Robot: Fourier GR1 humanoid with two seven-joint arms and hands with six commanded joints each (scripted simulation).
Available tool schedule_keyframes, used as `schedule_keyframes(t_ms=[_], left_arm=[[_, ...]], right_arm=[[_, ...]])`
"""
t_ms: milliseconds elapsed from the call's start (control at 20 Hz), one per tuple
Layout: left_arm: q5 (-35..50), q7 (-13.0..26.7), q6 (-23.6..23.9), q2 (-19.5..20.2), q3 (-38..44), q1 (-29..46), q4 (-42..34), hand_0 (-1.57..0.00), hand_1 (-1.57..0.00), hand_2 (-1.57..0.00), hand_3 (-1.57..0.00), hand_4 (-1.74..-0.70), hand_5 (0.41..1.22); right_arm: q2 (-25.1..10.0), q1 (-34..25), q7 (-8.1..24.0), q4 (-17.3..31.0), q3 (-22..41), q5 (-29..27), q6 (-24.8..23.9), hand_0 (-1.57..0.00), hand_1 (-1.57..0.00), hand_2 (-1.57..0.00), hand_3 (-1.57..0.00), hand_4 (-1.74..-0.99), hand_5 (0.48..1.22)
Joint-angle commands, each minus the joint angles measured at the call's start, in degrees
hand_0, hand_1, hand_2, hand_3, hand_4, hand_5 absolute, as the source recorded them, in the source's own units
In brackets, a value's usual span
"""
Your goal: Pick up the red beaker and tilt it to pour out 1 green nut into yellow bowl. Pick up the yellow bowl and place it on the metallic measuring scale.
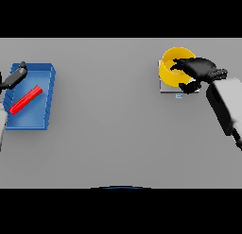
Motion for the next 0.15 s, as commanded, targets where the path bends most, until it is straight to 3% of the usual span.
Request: schedule_keyframes(t_ms=[0,100], left_arm=[[0.1,-0.1,0.1,-0.4,-0.2,0.1,-0.5,0.0,0.0,0.0,0.0,-0.72,0.665],[-0.3,0.2,0.4,-0.5,-0.2,-1.2,0.8,0.0,0.0,0.0,0.0,-0.73,0.665]], right_arm=[[0.0,0.2,0.5,0.0,0.1,0.1,0.1,-0.03,-0.03,-0.04,-0.19,-1.5,0.763],[0.0,0.5,1.0,-0.7,0.0,-0.3,1.4,-0.02,-0.02,-0.03,-0.15,-1.478,0.738]])
